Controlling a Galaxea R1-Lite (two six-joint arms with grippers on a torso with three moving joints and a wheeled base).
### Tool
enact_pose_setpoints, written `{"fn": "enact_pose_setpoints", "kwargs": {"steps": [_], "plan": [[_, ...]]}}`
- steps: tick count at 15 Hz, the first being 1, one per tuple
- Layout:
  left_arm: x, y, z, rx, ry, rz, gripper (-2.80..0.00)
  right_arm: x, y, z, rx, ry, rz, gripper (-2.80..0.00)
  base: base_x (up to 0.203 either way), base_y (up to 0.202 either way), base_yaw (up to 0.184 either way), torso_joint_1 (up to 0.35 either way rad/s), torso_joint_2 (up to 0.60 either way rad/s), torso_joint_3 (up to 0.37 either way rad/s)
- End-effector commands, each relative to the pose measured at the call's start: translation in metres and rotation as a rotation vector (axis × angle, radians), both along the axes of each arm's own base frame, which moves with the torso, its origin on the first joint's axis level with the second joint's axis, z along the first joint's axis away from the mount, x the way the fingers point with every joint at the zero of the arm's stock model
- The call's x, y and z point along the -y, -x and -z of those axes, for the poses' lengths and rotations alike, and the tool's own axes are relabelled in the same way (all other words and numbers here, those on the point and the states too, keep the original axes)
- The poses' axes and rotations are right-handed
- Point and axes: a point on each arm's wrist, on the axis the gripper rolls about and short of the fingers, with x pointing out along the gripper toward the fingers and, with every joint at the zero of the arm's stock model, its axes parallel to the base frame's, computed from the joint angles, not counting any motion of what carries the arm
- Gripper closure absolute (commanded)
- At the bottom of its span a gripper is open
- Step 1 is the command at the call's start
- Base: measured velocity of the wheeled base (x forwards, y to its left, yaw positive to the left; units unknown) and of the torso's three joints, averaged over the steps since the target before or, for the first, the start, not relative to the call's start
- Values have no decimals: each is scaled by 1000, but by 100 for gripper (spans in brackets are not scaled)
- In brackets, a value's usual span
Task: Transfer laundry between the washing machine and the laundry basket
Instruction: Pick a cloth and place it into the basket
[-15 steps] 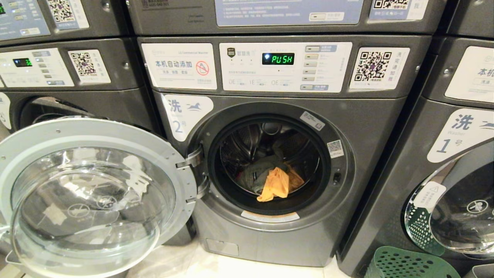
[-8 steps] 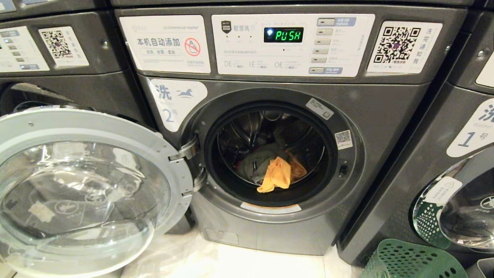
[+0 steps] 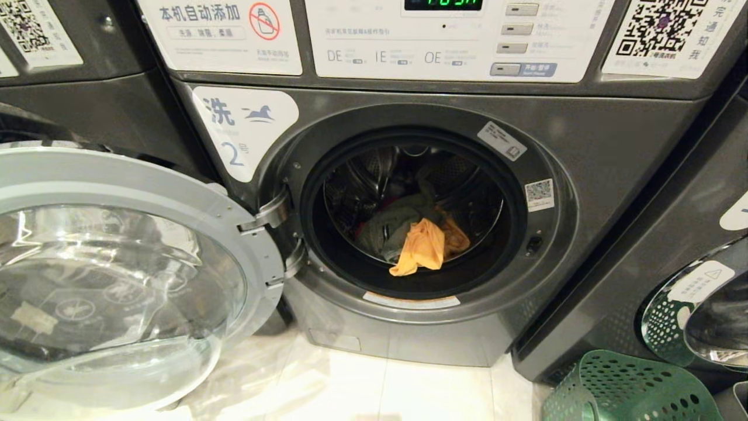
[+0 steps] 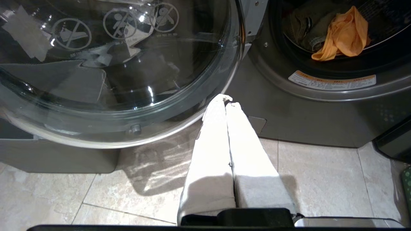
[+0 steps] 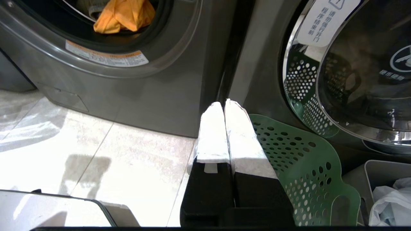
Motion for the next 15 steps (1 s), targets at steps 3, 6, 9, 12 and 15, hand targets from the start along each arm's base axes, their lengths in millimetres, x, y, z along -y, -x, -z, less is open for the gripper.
{"fn": "enact_pose_setpoints", "kwargs": {"steps": [3, 6, 9, 12, 15], "plan": [[0, 0, 0, -1, -2, 0, 0, 0, 0, 0, -3, 1, 1, 0, 0, 0, 0, 7, 3, -198], [0, 0, 0, -1, -2, 0, 0, 0, 0, 0, -3, 1, 1, 0, 0, 0, 0, 7, 3, -195], [0, 0, 0, -1, 0, 0, 0, 0, 0, 0, -2, 2, 0, 0, 0, 0, 0, 4, 5, -202], [0, 0, 0, -3, 0, 0, 0, 0, 0, 0, -1, 2, 0, 0, 0, 0, 0, 5, 5, -199], [0, 0, 0, -1, 3, -2, 0, 0, 0, 0, -1, 2, 1, 0, 0, 0, 0, 2, 8, -79]]}}
